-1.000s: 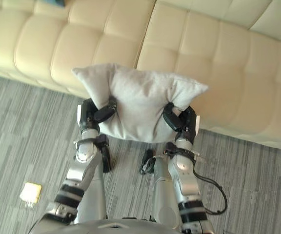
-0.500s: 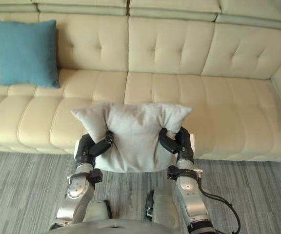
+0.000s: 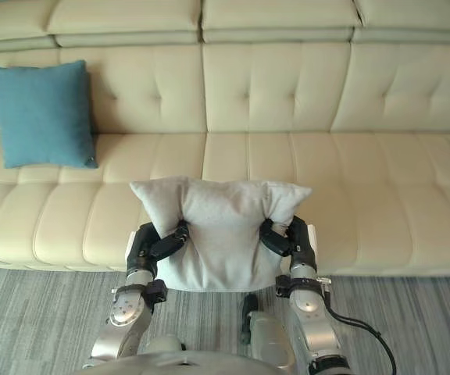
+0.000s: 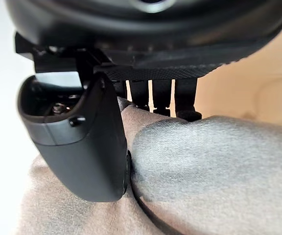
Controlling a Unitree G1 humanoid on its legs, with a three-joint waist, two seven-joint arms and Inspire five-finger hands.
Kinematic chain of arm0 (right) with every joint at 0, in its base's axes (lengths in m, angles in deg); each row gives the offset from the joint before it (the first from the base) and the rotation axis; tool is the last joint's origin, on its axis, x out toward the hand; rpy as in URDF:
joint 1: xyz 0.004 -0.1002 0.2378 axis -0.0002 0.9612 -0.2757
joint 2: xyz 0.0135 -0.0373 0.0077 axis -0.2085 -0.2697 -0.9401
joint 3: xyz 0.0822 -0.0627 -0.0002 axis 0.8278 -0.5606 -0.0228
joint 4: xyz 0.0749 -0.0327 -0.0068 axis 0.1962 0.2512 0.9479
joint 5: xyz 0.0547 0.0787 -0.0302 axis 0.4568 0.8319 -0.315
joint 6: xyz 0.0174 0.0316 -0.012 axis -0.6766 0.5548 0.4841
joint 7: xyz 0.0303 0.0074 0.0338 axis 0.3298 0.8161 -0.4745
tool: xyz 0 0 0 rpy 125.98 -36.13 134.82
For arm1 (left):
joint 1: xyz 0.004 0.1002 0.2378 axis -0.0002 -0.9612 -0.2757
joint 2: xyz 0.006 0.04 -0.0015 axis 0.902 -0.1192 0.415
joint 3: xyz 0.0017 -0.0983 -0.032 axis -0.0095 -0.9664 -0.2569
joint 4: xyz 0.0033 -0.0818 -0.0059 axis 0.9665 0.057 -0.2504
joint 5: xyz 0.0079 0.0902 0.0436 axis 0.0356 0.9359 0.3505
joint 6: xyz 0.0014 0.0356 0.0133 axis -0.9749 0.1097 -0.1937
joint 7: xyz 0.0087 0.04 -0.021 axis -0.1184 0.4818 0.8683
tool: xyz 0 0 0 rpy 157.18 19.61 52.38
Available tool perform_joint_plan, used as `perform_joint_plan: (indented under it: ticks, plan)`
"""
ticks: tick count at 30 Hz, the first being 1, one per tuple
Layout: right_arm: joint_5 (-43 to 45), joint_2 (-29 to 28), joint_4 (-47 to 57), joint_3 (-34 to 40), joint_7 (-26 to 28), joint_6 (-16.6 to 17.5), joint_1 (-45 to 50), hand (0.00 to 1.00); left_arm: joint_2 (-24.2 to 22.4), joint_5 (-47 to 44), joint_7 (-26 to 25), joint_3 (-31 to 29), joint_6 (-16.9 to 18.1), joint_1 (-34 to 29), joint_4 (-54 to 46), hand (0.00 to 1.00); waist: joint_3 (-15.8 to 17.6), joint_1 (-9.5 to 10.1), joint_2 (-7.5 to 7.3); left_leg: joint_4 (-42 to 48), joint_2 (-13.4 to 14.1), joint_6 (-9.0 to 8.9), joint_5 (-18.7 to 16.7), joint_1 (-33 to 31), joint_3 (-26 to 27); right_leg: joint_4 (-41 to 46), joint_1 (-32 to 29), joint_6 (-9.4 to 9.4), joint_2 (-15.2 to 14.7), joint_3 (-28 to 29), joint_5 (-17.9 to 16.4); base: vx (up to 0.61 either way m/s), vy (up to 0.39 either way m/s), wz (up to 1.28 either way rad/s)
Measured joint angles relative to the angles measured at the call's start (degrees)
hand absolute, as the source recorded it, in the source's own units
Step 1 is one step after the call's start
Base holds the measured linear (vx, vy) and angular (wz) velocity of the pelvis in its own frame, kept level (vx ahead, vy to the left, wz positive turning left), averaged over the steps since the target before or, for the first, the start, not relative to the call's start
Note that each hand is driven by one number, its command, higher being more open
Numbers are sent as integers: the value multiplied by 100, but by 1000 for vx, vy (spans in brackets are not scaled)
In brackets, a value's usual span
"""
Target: Pick up cushions and gather them together orderly.
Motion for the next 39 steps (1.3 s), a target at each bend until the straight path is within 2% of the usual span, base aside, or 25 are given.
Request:
perform_joint_plan:
  ticks: [1,2,3,4,5,6,7,8,9,10,11,12,17,21,26,30,32,33,34,36,37,39]
  plan:
    - [0,-18,276,10,-12,1,102,0,0,-6,11,-2,2,-11,-13,0,-9,46,-10,492,149,9,63,-231,18,-126,202,-39,4,-21,-63,239,-94,20]
    - [-3,-42,504,72,-31,2,119,0,-22,-8,36,8,2,-11,-80,0,-28,73,10,640,174,92,-313,-481,33,-168,268,-73,-9,-46,-102,127,-25,17]
    - [-3,-52,651,111,-77,10,104,0,-62,-8,60,12,2,-8,-149,0,-40,108,14,415,106,184,-589,-655,30,-231,307,-81,-23,-50,-109,128,-9,9]
    - [-3,-53,674,116,-90,10,98,0,-72,-7,61,16,2,-4,-158,0,-40,122,13,310,81,193,-665,-677,29,-247,326,-81,-26,-49,-109,158,52,3]
    - [-5,-75,695,173,-113,9,83,0,-89,-6,60,66,1,8,-161,0,-70,175,-31,-624,-141,145,-880,-695,-103,-290,404,-68,-74,-49,-100,164,72,1]
    - [-7,-81,683,207,-115,10,81,0,-90,-6,60,87,1,13,-160,0,-73,185,-40,-1085,-262,126,-894,-655,-220,-298,427,-63,-94,-62,-97,195,129,-5]
    - [-17,-87,578,278,-117,14,50,0,-70,-4,58,166,0,15,-154,0,-84,189,-24,-2085,-497,65,-733,-471,-470,-304,468,-30,-107,-43,-106,128,128,-13]
    - [-47,-90,505,308,-117,16,30,0,-40,-4,57,216,0,12,-152,0,-101,198,-1,-2490,-582,62,-437,-374,-506,-293,476,62,-104,10,-129,166,201,-31]
    - [-113,-108,248,360,-119,22,-44,0,36,0,60,300,-2,5,-115,0,-186,197,71,-2938,-608,-168,13,-213,-549,-265,495,243,-54,125,-202,131,183,-24]
    - [-112,-153,137,372,-120,0,-70,0,76,5,64,304,-11,23,-69,0,-206,190,11,-2948,-662,-141,29,-191,-510,-248,496,273,-105,138,-205,162,194,-28]
    - [-120,-332,-57,408,-123,-36,5,0,223,15,60,357,-42,19,5,0,-306,157,-161,-3139,-831,-115,52,-26,-413,-213,486,388,-273,242,-257,134,156,-8]
    - [-170,-415,-102,454,-129,-39,83,0,298,29,60,401,-50,36,47,0,-315,125,-227,-3238,-924,-80,66,79,-349,-202,513,458,-372,288,-278,138,144,-21]
    - [-437,-397,-131,437,-118,-101,55,0,519,50,63,457,-140,65,102,0,-333,138,-251,-3840,-1186,100,196,584,148,-341,554,623,-597,709,-179,52,109,-34]
    - [-591,-331,-131,443,-164,-126,-87,0,572,185,50,484,-168,287,102,0,-380,121,-286,-4173,-1282,135,332,720,244,-509,564,679,-624,792,-88,20,39,-11]
    - [-849,-190,-310,387,-545,-163,-1001,0,826,518,-182,516,-213,1143,102,0,-382,119,-304,-4503,-1293,144,543,641,329,-715,383,664,-587,851,98,-10,17,-8]
    - [-1062,-41,-711,295,-914,-172,-2185,0,1013,782,-563,497,-221,2143,155,0,-308,139,-367,-4596,-1278,176,770,96,303,-725,-186,631,-553,833,273,-60,-1,2]
    - [-1078,57,-989,281,-1083,-186,-2852,0,1082,912,-757,492,-223,2812,409,0,-145,145,-391,-4568,-1280,197,859,-170,248,-707,-418,617,-555,796,361,-103,-2,13]
    - [-1118,141,-1267,277,-1247,-190,-3463,0,1137,948,-913,472,-237,3433,680,0,29,148,-393,-4492,-1284,224,907,-422,189,-676,-621,611,-563,753,414,-120,5,14]
    - [-1118,149,-1290,277,-1259,-191,-3516,0,1146,948,-924,469,-238,3485,702,0,47,148,-395,-4484,-1285,227,911,-442,185,-672,-639,611,-564,749,420,-118,10,13]
    - [-1255,282,-1696,264,-1534,-206,-4561,0,1265,1149,-1231,367,-254,4417,1033,0,427,172,-395,-4298,-1284,265,948,-872,150,-522,-1041,606,-589,732,470,-128,9,5]
    - [-1256,283,-1703,264,-1538,-206,-4574,0,1267,1155,-1235,365,-255,4429,1039,0,431,173,-395,-4293,-1284,265,948,-880,149,-514,-1049,606,-589,732,470,-76,2,3]
    - [-1277,287,-1963,266,-1792,-232,-5247,0,1317,1185,-1491,224,-258,5039,1209,0,631,180,-391,-4093,-1272,271,951,-1285,96,-342,-1425,605,-606,720,471,-54,-10,6]
